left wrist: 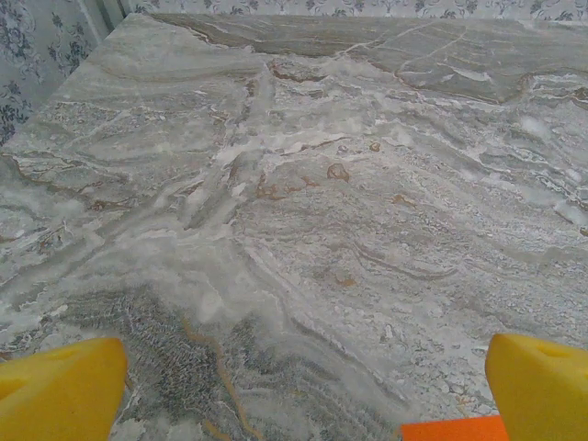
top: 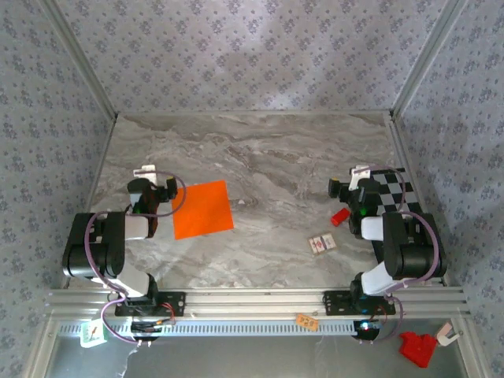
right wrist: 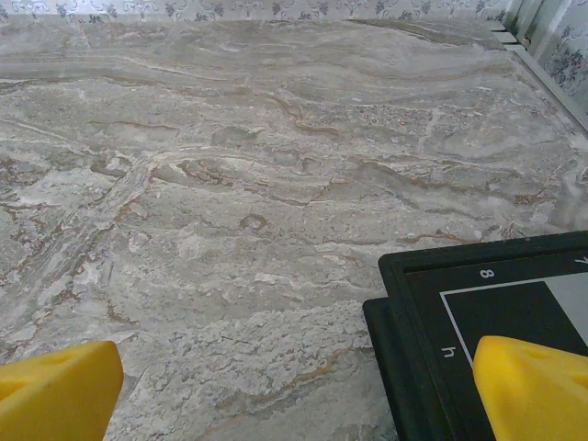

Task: Fold a paper plane with a square sheet of paper (pick it up from the middle)
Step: Move the square sheet of paper to the center of the table.

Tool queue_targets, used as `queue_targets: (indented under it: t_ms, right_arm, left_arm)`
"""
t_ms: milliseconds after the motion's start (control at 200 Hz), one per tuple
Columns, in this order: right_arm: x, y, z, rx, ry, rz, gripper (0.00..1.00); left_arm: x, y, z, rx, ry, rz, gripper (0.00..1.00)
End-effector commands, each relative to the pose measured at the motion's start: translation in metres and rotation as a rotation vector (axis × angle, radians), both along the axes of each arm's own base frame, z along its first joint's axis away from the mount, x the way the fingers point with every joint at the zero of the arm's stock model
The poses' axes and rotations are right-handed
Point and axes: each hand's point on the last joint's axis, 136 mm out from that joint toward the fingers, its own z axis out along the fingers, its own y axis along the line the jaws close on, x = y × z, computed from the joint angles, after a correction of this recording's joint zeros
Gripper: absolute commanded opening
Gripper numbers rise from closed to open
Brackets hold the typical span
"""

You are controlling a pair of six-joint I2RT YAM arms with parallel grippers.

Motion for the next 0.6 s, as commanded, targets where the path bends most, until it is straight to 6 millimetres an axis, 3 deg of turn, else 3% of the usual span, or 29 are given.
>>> queue_targets:
  t_ms: [0,595]
  right_arm:
    - [0.0054,0.0008,0.0031,-0.007,-0.005,0.012,1.0]
    - [0.0053,0.0007,0.0021,-0.004,-0.001,0.014,1.0]
  left_arm:
    - [0.0056,-0.0003,0.0053,0.008,-0.015,-0.01,1.0]
    - [0.006,-0.0005,0.0054,0.006,-0.015,-0.011,1.0]
